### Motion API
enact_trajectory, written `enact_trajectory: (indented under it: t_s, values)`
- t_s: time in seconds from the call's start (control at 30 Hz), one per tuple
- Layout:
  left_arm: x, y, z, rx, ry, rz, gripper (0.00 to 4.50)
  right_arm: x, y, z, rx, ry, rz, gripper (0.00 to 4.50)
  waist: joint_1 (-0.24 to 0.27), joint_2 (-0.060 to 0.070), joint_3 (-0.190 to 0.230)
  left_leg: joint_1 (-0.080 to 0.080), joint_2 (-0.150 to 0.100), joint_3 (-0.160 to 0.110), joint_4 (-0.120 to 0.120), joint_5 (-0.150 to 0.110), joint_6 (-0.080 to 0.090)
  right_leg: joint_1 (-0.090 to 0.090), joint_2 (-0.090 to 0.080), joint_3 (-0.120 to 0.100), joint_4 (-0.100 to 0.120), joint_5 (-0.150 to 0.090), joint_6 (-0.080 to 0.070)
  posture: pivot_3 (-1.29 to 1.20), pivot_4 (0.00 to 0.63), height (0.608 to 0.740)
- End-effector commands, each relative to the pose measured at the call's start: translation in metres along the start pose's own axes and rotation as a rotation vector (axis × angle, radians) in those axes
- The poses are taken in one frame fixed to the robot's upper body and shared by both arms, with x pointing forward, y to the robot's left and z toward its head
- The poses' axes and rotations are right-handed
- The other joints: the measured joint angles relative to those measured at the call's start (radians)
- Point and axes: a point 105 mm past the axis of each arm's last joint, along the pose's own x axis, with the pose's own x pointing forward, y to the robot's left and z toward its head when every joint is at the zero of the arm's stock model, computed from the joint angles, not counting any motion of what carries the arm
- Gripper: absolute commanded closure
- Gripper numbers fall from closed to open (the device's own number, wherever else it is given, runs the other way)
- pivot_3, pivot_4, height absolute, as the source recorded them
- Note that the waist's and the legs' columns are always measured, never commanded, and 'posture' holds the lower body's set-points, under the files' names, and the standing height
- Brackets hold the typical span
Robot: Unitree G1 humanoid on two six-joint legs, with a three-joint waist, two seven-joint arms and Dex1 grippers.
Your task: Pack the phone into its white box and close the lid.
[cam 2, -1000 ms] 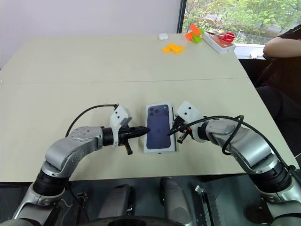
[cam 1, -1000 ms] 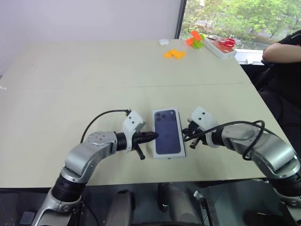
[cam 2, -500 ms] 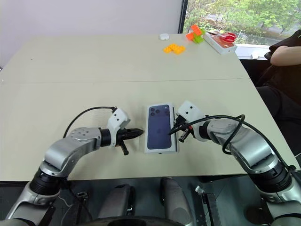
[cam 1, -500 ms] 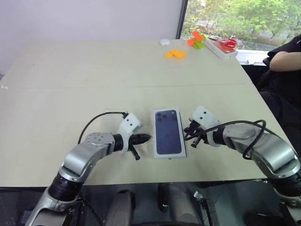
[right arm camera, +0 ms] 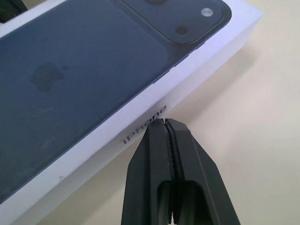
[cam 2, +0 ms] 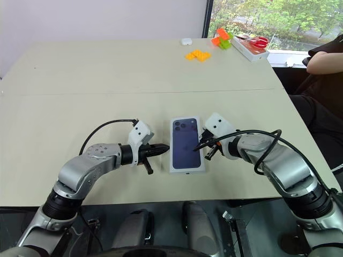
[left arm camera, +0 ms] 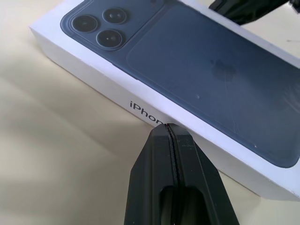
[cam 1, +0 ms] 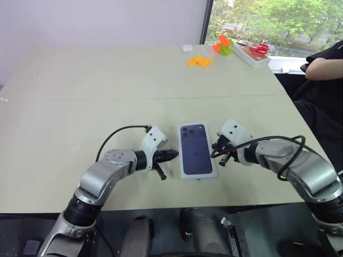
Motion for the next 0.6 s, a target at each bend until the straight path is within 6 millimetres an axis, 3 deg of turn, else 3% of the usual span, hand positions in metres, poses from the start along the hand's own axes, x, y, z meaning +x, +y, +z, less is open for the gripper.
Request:
enact_trajectory:
  t_s: [0.03, 0.4, 0.6]
  values:
    - [-0.0016, -0.0076, 0.0148, 0.025, -0.06, -0.026, 4.5, -0.0046, 0.0012, 0.0096, -0.023, -0.042, -0.006, 4.45, 0.0, 0.0, 0.0, 0.0, 0.0, 0.0, 0.0, 0.0, 0.0, 0.0, 0.0, 0.0, 0.0, 0.0, 0.0, 0.0, 0.15, 0.732]
    - [0.0018, -0.0138, 0.0134, 0.019, -0.059, -0.045, 4.5, -0.0034, 0.0028, 0.0058, -0.016, -0.031, -0.001, 4.45, 0.0, 0.0, 0.0, 0.0, 0.0, 0.0, 0.0, 0.0, 0.0, 0.0, 0.0, 0.0, 0.0, 0.0, 0.0, 0.0, 0.15, 0.732]
    - [-0.0057, -0.0068, 0.0094, 0.019, -0.048, -0.026, 4.5, -0.0072, -0.002, 0.0023, -0.029, -0.019, -0.027, 4.45, -0.002, 0.0, 0.0, 0.0, 0.0, 0.0, 0.0, 0.0, 0.0, 0.0, 0.0, 0.0, 0.0, 0.0, 0.0, 0.0, 0.15, 0.732]
